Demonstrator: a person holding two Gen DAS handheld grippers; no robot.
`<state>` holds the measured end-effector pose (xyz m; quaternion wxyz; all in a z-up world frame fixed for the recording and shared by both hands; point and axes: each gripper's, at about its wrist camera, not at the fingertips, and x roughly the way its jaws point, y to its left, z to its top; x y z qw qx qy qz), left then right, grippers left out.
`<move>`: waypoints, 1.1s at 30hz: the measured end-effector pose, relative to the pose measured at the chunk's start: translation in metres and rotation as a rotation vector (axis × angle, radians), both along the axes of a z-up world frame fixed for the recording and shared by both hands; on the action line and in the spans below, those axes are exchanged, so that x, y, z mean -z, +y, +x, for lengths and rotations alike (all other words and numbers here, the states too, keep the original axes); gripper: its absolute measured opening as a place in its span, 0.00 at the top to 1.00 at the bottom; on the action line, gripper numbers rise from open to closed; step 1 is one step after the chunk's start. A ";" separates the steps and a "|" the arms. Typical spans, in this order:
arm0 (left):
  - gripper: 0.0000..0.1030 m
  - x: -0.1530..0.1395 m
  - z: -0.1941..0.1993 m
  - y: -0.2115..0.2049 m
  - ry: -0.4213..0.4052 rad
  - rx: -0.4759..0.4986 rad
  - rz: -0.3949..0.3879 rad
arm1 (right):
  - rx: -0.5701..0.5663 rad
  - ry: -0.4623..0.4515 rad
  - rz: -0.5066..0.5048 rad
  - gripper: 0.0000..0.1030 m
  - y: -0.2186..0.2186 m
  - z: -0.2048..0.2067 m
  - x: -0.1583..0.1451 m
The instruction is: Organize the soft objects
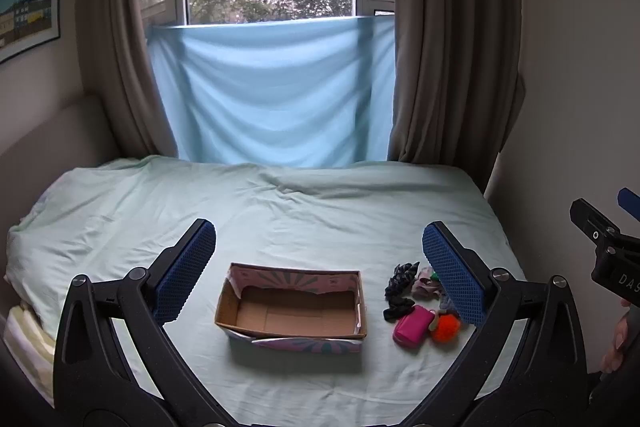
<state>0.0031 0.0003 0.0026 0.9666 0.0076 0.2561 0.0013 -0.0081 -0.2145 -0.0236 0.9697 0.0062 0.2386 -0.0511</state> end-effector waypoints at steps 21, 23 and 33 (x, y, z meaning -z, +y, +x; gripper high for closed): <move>0.00 0.006 0.006 0.006 0.009 0.008 -0.012 | 0.002 -0.002 0.001 0.00 0.006 0.002 -0.001; 0.00 0.006 0.007 0.006 0.012 0.009 -0.012 | 0.002 -0.003 0.001 0.00 0.006 0.002 -0.001; 0.00 0.007 0.025 0.007 0.052 0.047 -0.031 | 0.035 0.015 0.012 0.00 0.008 0.007 -0.005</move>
